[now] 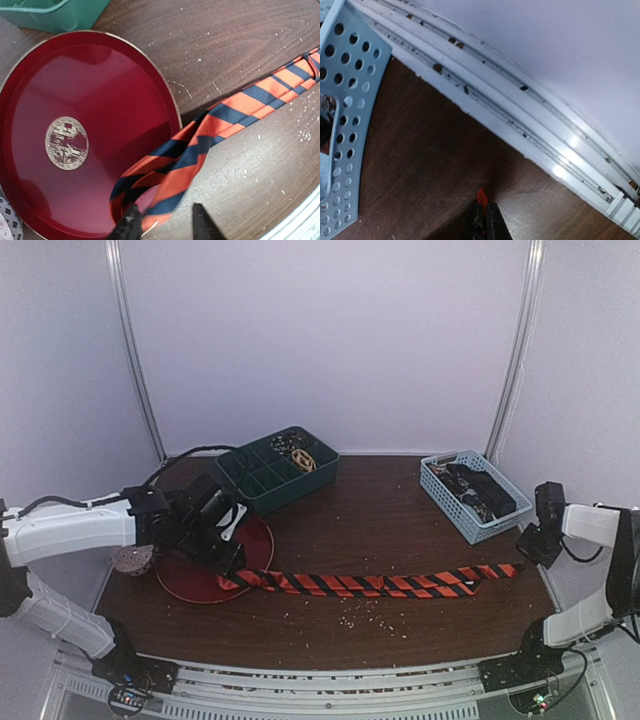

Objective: Roll the ties
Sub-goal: Adjust the tie at the center of the board.

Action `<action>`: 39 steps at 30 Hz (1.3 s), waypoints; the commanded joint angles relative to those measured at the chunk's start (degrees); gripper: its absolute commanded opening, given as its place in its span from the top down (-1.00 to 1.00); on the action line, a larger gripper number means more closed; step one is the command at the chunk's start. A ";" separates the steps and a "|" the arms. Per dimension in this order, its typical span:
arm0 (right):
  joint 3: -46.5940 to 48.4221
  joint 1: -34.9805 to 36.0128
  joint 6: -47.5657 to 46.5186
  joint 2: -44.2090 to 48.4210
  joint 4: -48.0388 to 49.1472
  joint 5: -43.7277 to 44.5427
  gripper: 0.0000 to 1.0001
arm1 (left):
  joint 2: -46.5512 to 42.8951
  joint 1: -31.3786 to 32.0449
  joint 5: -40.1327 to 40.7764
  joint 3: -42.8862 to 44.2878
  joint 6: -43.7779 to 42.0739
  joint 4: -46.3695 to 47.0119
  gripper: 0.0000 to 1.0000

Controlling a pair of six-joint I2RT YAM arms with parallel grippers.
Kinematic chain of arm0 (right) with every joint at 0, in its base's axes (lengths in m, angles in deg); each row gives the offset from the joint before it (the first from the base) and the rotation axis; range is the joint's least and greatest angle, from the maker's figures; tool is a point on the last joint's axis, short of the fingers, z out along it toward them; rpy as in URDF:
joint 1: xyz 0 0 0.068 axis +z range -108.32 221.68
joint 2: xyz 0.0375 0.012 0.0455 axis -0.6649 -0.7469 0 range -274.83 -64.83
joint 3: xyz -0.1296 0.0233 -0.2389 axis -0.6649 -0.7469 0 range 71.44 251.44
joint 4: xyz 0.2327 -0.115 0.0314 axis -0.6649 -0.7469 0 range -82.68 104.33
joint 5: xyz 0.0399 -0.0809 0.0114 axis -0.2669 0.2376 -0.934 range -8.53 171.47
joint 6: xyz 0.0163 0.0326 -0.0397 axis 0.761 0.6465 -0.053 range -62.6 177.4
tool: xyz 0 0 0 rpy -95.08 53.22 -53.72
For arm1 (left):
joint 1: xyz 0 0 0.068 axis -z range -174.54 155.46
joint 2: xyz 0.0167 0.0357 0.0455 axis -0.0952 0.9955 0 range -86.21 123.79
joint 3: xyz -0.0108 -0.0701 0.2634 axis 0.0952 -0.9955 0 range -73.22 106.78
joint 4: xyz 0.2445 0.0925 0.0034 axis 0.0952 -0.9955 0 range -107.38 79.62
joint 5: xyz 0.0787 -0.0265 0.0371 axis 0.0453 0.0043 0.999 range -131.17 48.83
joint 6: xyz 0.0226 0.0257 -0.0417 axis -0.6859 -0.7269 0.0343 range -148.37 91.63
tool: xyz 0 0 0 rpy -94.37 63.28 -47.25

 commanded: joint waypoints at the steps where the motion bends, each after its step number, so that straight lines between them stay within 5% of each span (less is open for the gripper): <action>1: -0.94 2.17 0.28 3.65 -1.81 -9.15 1.00 | -0.22 -0.17 4.47 3.24 1.40 3.01 0.20; 9: 1.39 3.04 1.00 10.09 -5.42 -11.82 1.00 | -0.03 -0.15 -1.72 4.33 -9.21 9.62 -0.05; 13: 0.32 4.26 2.22 11.40 -5.08 -17.38 1.00 | 6.47 -0.14 -4.54 6.13 -16.33 5.50 -0.03; 22: 2.09 20.28 6.85 14.26 -4.76 -20.45 1.00 | 13.66 -0.17 -2.72 5.24 -25.35 2.40 0.00; 34: 1.26 26.46 9.97 13.30 -1.38 -22.58 1.00 | 23.76 -1.02 -3.05 6.39 -28.62 4.83 0.00; 39: 2.24 26.72 8.36 13.93 -3.18 -19.99 1.00 | 24.06 -1.13 -0.77 8.10 -27.03 2.86 1.00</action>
